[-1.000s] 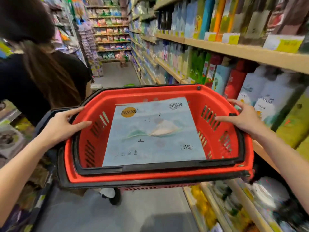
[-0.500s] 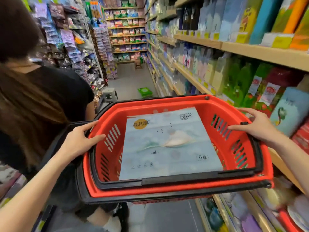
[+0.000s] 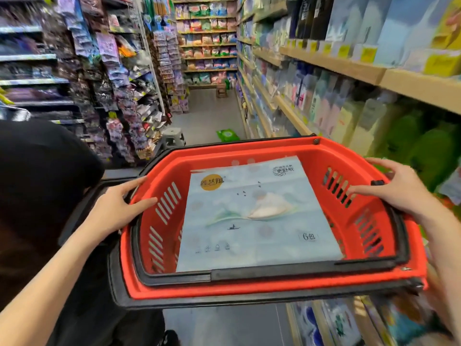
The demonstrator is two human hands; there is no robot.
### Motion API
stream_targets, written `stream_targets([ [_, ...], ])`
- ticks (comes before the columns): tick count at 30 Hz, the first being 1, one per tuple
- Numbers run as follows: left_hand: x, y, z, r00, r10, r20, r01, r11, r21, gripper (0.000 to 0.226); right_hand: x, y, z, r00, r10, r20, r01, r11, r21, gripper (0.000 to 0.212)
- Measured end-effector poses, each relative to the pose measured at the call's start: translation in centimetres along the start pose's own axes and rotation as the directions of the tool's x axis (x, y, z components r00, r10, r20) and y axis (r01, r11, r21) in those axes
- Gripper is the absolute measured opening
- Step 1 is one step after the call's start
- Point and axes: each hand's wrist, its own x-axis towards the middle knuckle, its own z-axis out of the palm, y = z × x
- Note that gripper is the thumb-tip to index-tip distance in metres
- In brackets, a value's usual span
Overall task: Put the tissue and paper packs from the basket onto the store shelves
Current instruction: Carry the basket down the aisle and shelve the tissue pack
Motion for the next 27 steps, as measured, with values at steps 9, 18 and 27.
stream_targets([
  [9, 8.3, 0.6, 2.2, 0.999, 0.005, -0.041, -0.004, 0.999, 0.033, 0.063, 9.3, 0.2, 1.5, 1.0, -0.017, 0.025, 0.017, 1.0, -0.012, 0.126],
  [18, 19.6, -1.0, 2.6, 1.0, 0.015, 0.005, -0.015, 0.998, 0.059, 0.056, 18.7, -0.8, 6.9, 0.998, -0.054, 0.039, 0.053, 0.998, 0.025, 0.114],
  [27, 30.0, -2.2, 1.3, 1.0, 0.022, -0.002, -0.021, 0.995, 0.1, 0.059, 27.9, -0.9, 13.0, 0.999, -0.044, 0.006, 0.043, 0.992, 0.119, 0.111],
])
